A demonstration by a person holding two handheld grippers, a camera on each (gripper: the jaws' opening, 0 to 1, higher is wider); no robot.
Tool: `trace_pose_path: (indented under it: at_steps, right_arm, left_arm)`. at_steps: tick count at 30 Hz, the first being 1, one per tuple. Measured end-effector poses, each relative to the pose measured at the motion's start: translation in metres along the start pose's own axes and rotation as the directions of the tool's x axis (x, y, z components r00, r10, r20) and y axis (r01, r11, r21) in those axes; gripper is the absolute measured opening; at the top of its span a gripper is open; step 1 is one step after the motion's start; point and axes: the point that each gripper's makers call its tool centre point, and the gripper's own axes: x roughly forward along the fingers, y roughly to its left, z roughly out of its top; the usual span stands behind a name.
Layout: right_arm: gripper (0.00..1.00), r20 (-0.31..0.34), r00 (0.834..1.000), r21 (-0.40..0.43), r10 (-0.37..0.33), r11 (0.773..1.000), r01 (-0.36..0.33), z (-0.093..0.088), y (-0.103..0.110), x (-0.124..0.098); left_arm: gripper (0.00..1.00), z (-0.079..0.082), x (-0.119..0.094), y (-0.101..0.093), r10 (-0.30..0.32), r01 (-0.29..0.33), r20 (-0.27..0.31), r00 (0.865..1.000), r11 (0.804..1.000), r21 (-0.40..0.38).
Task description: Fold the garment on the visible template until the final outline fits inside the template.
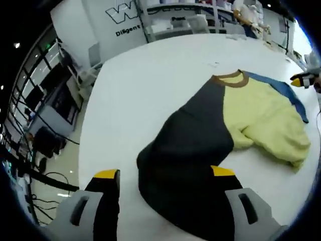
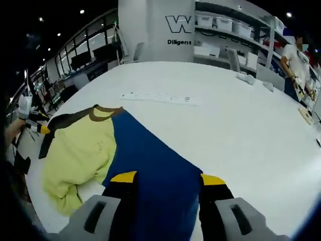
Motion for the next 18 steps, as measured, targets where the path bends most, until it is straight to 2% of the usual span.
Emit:
trace_pose_path:
  at_steps: [5, 7, 10, 18]
  right_arm:
    - [0.61, 0.007, 0.995, -0.045, 0.1, 0.994, -0.1, -0.007, 0.039, -0.011]
    - [0.64, -0.007, 0.99, -0.067, 0.141, 0.988, -0.142, -0.013, 0.056, -0.016]
    - [0.66, -0.022, 0.978, -0.106, 0.209, 0.972, -0.21, -0.02, 0.082, -0.024]
    - [0.68, -0.051, 0.957, -0.168, 0.285, 0.942, -0.289, -0.034, 0.116, -0.033]
  left_arm:
    - [0.78, -0.01, -0.018, -0.026, -0.041, 0.041, 0.023, 0.999, 0.999, 0.019]
    - [0.82, -0.011, -0.025, -0.044, -0.092, 0.092, 0.048, 0.995, 0.996, 0.01]
    - [0.85, -0.015, -0.035, -0.063, -0.128, 0.126, 0.064, 0.99, 0.992, 0.02]
    - [0.87, -0.027, -0.051, -0.109, -0.208, 0.203, 0.093, 0.974, 0.977, 0.063]
